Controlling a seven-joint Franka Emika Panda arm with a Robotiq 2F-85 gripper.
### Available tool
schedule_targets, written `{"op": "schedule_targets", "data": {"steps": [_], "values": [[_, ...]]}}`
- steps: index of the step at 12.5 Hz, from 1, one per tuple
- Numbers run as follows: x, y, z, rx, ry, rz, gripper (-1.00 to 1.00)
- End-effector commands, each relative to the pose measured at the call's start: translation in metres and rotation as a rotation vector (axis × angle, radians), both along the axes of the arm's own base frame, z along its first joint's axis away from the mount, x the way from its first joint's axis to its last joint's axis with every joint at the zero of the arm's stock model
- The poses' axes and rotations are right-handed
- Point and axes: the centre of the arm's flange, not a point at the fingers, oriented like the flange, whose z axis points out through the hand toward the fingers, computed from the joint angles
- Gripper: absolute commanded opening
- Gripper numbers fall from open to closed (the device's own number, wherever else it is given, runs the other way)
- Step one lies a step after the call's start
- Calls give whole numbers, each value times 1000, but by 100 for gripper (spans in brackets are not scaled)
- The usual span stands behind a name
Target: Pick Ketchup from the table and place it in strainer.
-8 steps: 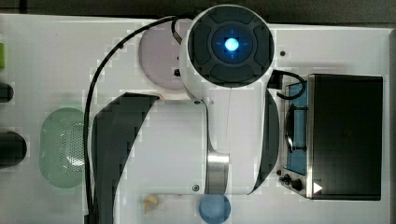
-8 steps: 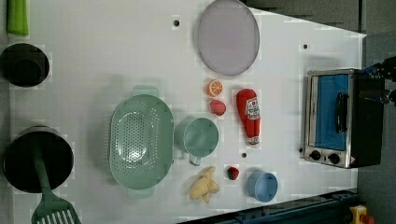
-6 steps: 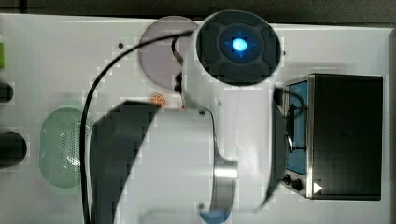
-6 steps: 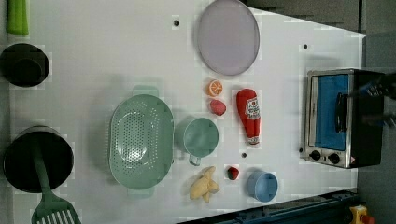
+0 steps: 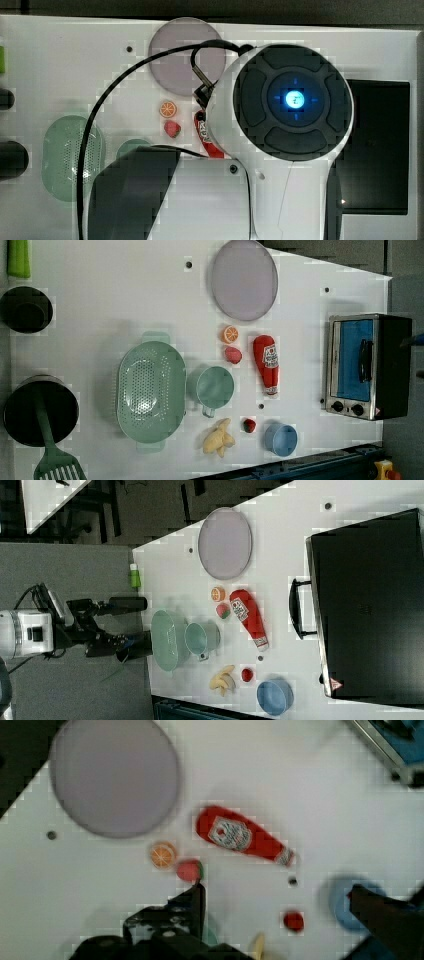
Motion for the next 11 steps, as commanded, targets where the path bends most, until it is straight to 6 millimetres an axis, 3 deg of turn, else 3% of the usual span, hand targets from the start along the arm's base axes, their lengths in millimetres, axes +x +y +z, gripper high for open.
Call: {"op": "schedule_targets", "data": {"steps": [1, 7, 9, 11], "values": [[17, -6, -74, 24, 87, 293, 100], [33, 6, -176, 38, 20, 958, 100], [33, 10, -210, 19, -20, 1067, 100], [28, 12, -246, 12, -30, 1071, 100]]}}
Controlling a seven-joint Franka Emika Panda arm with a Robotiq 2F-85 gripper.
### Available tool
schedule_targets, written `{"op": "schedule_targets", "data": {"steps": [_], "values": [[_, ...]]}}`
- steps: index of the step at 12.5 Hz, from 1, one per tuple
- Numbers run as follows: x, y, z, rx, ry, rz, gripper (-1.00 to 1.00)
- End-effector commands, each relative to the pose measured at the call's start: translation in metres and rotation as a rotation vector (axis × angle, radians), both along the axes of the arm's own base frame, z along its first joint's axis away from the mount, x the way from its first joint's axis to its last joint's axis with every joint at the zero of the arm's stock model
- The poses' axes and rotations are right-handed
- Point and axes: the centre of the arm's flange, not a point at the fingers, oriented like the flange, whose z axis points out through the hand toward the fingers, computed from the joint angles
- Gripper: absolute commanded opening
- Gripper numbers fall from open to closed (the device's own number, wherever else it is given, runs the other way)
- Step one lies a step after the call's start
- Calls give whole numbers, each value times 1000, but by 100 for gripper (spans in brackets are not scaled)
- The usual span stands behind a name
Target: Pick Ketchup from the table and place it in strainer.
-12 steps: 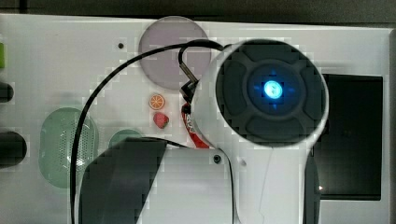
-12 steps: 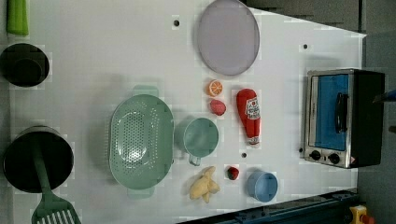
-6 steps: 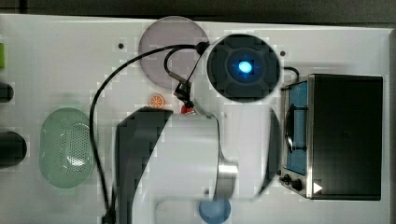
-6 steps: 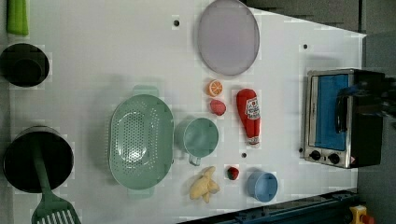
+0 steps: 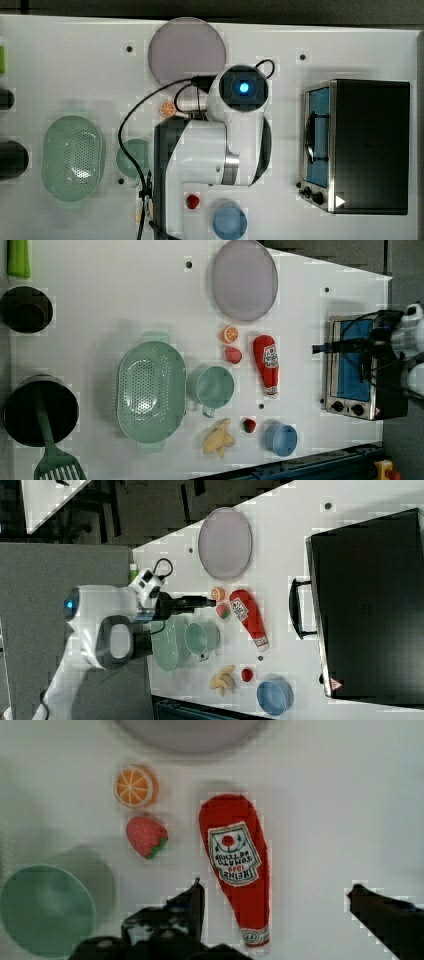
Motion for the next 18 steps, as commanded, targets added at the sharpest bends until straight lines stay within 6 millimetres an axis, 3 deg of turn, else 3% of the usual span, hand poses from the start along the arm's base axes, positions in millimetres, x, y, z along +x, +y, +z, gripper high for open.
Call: {"op": "schedule_targets", "data": {"steps": [1, 4, 9, 16, 17, 18], "values": [[-2, 10, -21, 2, -56, 169, 100], [-12, 15, -69, 0, -27, 183, 100], [-20, 18, -132, -39, -7, 225, 100], [-38, 30, -199, -21, -12, 192, 100], [-40, 29, -206, -20, -5, 182, 92], [-41, 30, -211, -19, -3, 181, 68]]}}
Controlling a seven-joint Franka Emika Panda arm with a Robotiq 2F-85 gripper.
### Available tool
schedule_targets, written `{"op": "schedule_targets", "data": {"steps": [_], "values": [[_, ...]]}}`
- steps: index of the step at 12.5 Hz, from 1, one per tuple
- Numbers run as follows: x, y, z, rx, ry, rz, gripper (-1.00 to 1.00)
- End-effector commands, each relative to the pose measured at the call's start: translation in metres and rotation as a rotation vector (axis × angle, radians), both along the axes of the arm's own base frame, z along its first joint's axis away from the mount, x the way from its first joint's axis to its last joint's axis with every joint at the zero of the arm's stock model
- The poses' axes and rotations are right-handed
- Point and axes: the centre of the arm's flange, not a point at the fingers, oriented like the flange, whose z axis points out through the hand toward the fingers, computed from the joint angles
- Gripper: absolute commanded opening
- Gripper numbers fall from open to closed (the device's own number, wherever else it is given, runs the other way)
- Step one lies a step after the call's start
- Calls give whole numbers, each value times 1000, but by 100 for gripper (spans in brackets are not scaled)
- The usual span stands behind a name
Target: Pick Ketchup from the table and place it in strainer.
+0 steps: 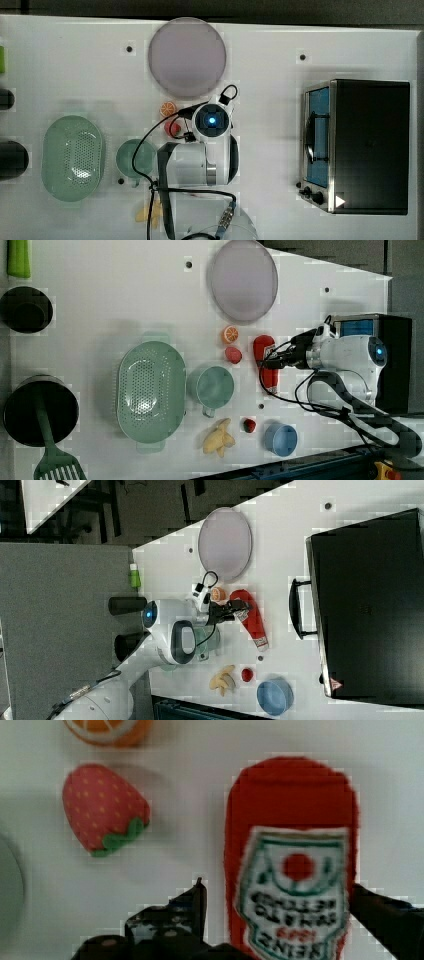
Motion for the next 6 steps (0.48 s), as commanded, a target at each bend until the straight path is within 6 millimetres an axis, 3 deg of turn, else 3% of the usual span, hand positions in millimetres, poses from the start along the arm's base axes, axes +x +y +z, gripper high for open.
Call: {"op": "schedule_targets", "data": {"steps": [1, 2, 4, 6], "values": [[-6, 0, -13, 0, -4, -23, 43], [-4, 0, -9, 0, -11, -23, 22], [1, -1, 2, -2, -33, -23, 22], [10, -4, 33, -10, -76, -28, 22]]}}
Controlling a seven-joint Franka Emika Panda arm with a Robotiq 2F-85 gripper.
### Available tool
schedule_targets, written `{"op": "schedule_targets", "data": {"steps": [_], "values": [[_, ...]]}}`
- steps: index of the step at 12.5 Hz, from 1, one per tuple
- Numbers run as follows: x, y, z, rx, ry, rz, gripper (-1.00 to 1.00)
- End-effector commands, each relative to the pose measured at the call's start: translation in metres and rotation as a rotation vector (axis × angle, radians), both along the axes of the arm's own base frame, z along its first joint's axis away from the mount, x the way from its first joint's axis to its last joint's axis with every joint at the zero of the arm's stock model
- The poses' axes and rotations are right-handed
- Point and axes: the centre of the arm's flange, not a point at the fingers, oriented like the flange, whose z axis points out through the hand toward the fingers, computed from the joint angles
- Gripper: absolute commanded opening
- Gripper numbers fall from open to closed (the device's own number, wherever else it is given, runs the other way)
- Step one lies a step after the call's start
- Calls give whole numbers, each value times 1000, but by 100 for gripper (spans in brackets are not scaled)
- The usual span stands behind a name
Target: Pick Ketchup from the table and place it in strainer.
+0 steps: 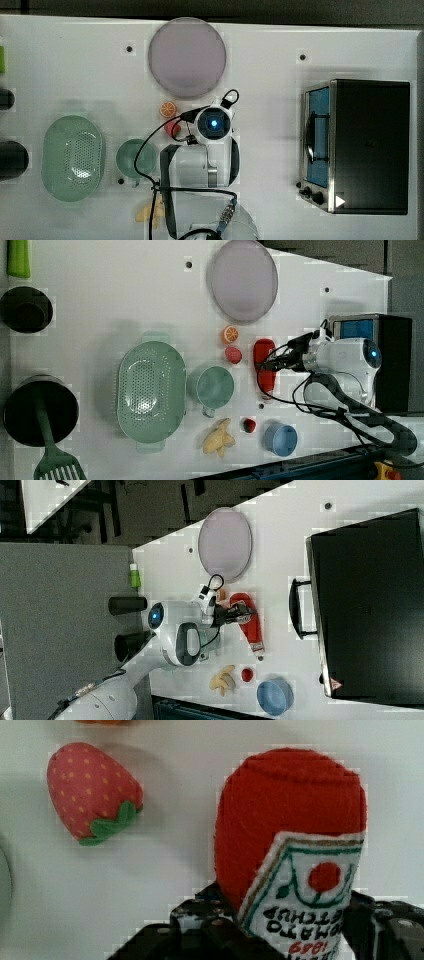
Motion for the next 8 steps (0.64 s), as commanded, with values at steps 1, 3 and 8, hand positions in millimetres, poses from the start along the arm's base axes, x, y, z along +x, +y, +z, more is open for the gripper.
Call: {"op": "schedule_targets", "data": {"steps": [1, 3, 8], "values": [[20, -2, 66, -15, -96, -18, 22], [21, 2, 121, -33, -70, -8, 22], [4, 41, 243, -78, -13, -24, 22]]}}
